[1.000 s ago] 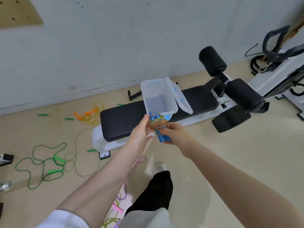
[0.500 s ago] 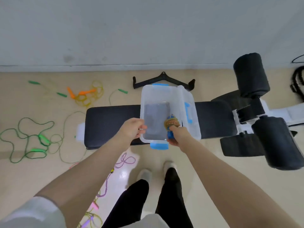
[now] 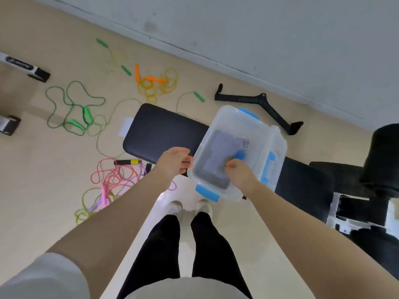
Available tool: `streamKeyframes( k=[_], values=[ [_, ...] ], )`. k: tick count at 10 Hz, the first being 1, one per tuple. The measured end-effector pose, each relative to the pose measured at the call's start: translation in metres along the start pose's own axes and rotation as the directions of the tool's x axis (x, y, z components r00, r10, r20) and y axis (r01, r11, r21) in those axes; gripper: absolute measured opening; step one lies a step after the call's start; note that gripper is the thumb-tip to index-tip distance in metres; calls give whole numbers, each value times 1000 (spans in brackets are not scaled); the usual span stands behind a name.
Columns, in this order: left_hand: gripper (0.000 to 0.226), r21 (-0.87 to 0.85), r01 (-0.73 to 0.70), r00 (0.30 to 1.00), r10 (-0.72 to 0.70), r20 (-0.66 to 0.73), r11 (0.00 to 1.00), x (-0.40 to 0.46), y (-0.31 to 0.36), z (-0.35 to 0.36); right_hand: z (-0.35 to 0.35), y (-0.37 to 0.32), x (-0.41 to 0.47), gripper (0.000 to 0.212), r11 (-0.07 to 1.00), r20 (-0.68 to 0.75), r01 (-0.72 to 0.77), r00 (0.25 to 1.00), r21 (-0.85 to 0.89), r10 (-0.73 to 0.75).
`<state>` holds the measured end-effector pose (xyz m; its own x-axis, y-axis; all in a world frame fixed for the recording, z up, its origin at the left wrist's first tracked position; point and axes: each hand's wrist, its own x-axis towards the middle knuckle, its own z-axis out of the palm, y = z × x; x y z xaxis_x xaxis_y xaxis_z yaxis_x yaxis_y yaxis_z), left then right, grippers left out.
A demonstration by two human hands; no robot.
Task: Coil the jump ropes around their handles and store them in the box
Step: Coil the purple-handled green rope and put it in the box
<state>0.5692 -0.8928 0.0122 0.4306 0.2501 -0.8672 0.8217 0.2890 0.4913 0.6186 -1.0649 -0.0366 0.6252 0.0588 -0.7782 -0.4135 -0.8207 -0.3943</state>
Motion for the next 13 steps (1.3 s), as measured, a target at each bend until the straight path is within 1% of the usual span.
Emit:
streamKeyframes(
  k=[1, 2, 3, 4, 5, 6, 7, 8, 9, 10, 11, 12, 13],
  values=[
    [11, -41, -56, 998, 55, -40, 998, -26, -8, -26, 3, -32, -18, 24, 994, 57, 113, 992, -15, -112],
    [9, -24, -170, 979, 166, -120, 985, -56, -27, -70, 22, -69, -45, 16, 976, 136, 213, 967, 31, -216],
    [8, -29, -242, 949, 230, -216, 970, -86, -63, -129, 61, -104, -78, 19, 952, 250, 300, 919, 63, -306],
    [7, -51, -254, 926, 228, -300, 966, -106, -121, -198, 126, -130, -114, 19, 922, 343, 384, 861, 48, -377],
    [11, -43, -222, 918, 194, -345, 974, -114, -172, -248, 180, -137, -138, 13, 917, 374, 396, 845, 45, -383],
    [10, -72, -191, 918, 152, -367, 979, -120, -233, -322, 266, -134, -170, 12, 918, 428, 397, 831, -5, -357],
    [11, -100, -158, 927, 113, -358, 982, -118, -284, -389, 349, -128, -185, 22, 911, 465, 404, 825, -89, -321],
    [12, -118, -123, 929, 73, -363, 985, -104, -324, -442, 419, -117, -190, 26, 883, 459, 427, 835, -194, -302],
    [14, -148, -116, 922, 51, -385, 982, -76, -355, -473, 471, -108, -181, 21, 854, 437, 407, 865, -324, -246],
    [14, -163, -114, 909, 37, -415, 980, -25, -385, -486, 519, -82, -138, 31, 834, 422, 397, 878, -384, -224],
    [15, -200, -128, 908, 34, -418, 971, 44, -425, -488, 567, -64, -90, 34, 815, 378, 420, 885, -399, -271],
    [13, -173, -124, 913, 44, -407, 977, 140, -486, -486, 636, -39, -15, 32, 733, 387, 508, 852, -452, -352],
    [7, -86, -75, 911, 33, -410, 993, 236, -554, -483, 708, -13, 63, 29, 657, 408, 570, 819, -493, -404]
  ],
)
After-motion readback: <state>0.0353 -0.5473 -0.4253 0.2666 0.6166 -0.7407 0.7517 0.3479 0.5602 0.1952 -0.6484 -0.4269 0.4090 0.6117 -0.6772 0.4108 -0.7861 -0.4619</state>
